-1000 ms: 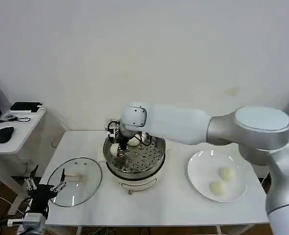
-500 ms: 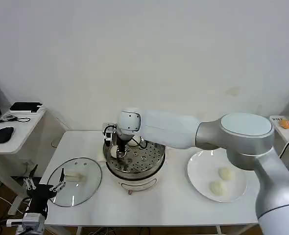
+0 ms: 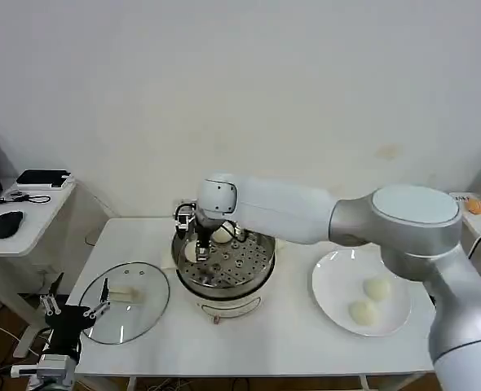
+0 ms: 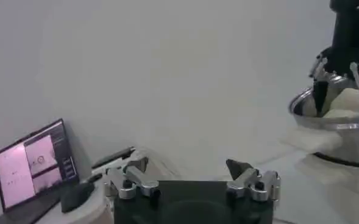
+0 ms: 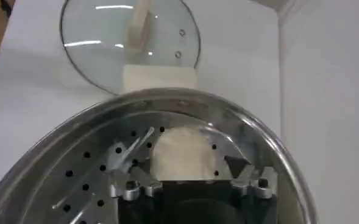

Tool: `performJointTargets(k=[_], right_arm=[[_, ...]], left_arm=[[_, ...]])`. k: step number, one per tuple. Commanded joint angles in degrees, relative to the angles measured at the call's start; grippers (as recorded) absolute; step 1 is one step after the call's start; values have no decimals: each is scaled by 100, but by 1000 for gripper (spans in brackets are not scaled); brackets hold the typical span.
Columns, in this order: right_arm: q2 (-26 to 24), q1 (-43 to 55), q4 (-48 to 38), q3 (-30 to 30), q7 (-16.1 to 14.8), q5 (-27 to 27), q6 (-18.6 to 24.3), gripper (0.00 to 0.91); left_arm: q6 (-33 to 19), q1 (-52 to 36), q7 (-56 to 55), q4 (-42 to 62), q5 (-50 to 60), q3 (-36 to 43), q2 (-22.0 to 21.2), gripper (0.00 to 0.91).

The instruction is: Take steamed baozi put them in steamer then cover it.

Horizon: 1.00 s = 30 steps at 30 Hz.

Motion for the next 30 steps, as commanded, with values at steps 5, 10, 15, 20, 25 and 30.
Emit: performJointTargets(k=[5, 10, 15, 20, 25, 30], right_arm=[[-2336, 1509, 2042, -359, -512, -522, 591, 907], [-3651, 1539, 2696, -422, -955, -1390, 1376, 907], [-4872, 1180, 3165, -218, -1155, -1865, 1768, 907], [-5767, 507, 3363, 171, -1327, -2573, 2172, 907], [-6440, -1199, 3398, 1546, -1506, -3691, 2764, 907], [-6687, -3359, 3318, 3291, -1526, -4176, 2957, 907]], left_arm=[[18, 11, 11, -33, 2, 62, -20, 907], [39, 15, 17, -103, 88, 237, -80, 907], [47, 51, 13, -163, 252, 410, -157, 907], [44, 109, 5, -158, 356, 539, -207, 907], [27, 156, -5, -130, 447, 602, -283, 907], [26, 197, -9, -123, 497, 607, -330, 907]])
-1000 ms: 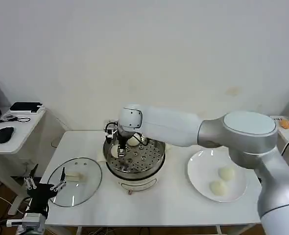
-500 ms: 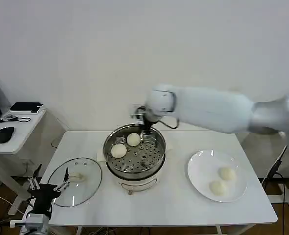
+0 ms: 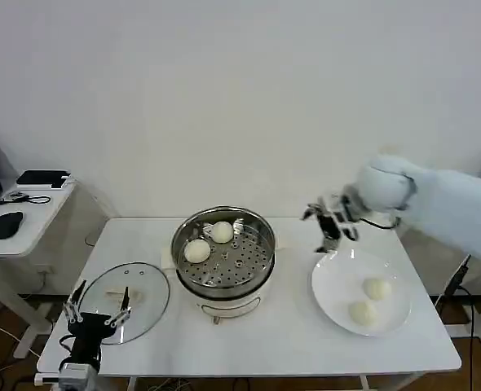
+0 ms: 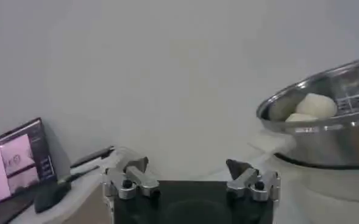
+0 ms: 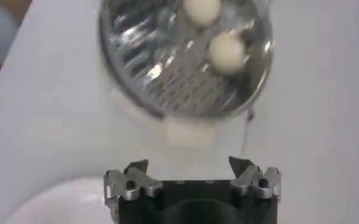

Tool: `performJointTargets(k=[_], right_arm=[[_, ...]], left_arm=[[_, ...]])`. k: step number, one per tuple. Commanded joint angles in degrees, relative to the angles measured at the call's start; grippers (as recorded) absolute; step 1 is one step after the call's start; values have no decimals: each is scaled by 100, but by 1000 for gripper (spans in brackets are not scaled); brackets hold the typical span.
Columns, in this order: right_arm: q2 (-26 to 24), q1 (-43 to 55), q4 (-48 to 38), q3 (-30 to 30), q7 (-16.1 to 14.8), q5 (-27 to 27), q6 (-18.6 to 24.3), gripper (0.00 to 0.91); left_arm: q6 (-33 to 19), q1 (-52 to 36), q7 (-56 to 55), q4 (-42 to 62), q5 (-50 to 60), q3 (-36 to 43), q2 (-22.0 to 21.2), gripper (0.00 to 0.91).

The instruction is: Take steamed baozi put them in steamer then cover it.

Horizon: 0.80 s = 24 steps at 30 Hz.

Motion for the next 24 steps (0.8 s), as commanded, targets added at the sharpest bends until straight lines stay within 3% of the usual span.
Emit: performJointTargets(k=[1, 2, 6, 14, 24], right_arm=[[-1483, -3419, 363, 2864, -268, -1559, 833, 907], [-1495, -3833, 341, 3241, -275, -1671, 853, 907], [-1449, -4481, 259, 3696, -254, -1749, 756, 907], [-1404, -4585, 250, 3617, -395, -1723, 573, 907], [-774, -4552, -307, 3348, -344, -1783, 409, 907]], left_arm=[[-3, 28, -5, 14, 110, 73, -47, 907], [-3, 40, -8, 23, 116, 65, -45, 907], [0, 49, -7, 84, 123, 42, -43, 907], [-10, -1, -13, 236, 137, 75, -72, 907], [-2, 13, -8, 224, 131, 35, -58, 907]])
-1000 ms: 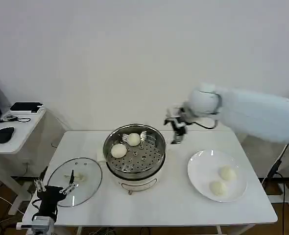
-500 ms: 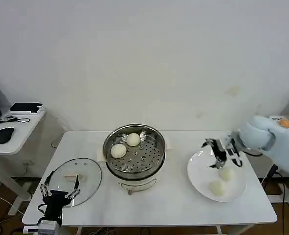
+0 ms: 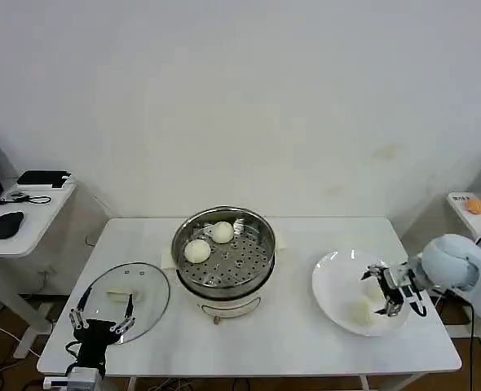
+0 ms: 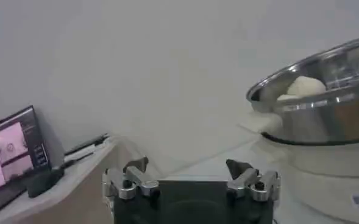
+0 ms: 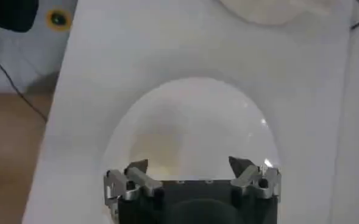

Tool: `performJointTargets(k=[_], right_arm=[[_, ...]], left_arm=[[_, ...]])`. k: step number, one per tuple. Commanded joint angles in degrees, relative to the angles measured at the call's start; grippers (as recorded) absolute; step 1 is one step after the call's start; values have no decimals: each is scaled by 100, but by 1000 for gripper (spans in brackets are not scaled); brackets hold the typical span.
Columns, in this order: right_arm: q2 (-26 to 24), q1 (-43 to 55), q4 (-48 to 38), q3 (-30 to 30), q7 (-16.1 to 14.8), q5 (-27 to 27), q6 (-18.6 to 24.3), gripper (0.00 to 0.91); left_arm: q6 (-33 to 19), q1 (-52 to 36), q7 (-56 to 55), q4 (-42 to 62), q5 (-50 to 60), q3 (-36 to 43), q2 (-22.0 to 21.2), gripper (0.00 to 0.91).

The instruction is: Take steamed baozi put them in steamer then cover it.

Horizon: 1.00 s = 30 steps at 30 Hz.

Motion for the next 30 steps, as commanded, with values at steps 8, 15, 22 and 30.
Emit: performJointTargets(k=[8, 15, 22, 30], right_arm=[[450, -500, -588, 165, -9, -287, -131, 907], [646, -458, -854, 68, 6, -277, -166, 907], [785, -457, -931, 9, 17, -243, -281, 796], [819, -382, -956, -4, 36, -148, -417, 625]], left_arm=[[8, 5, 3, 41, 1, -52, 4, 907], [15, -11, 5, 42, 0, -73, 15, 907], [17, -10, 3, 44, -7, -109, 30, 907], [10, -5, 2, 31, -5, -103, 18, 907]])
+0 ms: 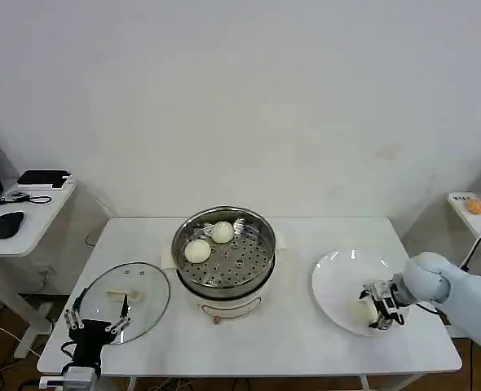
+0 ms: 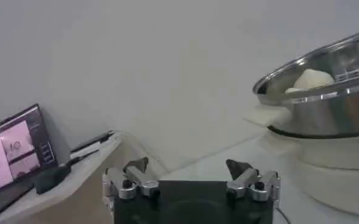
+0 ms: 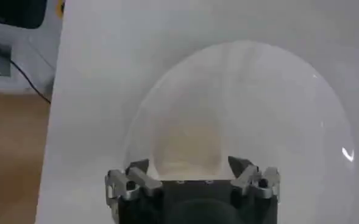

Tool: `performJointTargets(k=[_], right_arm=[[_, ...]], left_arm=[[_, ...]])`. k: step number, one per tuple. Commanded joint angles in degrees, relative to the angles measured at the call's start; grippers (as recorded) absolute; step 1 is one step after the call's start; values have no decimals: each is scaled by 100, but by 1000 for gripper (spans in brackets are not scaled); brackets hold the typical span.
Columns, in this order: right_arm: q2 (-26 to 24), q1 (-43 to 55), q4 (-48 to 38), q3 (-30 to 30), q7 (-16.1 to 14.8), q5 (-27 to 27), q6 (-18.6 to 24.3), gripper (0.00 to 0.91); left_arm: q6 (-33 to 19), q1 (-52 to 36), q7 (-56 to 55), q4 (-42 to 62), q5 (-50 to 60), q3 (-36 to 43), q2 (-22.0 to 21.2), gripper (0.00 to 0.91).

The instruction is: Take steamed baozi put them in steamer then cover it.

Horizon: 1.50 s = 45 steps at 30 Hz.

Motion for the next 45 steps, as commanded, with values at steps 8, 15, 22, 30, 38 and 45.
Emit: performJointTargets(k=[8, 15, 22, 30, 38, 45], right_arm=[[-43, 595, -34, -158, -218, 214, -26, 635], [2, 2631, -123, -1005, -474, 758, 134, 635], [777, 4630, -427, -2104, -496, 1449, 90, 635], [2023, 5492, -411, -2787, -373, 1979, -26, 635], [3293, 5491, -389, -3061, -289, 2271, 93, 635], [4081, 4896, -685, -3062, -444, 2053, 704, 635]], left_arm=[[-9, 10, 0, -14, -1, -1, 21, 907], [-16, -16, -1, 23, -66, -63, 99, 907], [-23, -10, 2, -5, -125, -147, 155, 907], [-5, -41, 9, -55, -149, -205, 127, 907], [41, -48, 20, -142, -137, -246, 82, 907], [95, 10, 35, -335, -136, -333, 63, 907]])
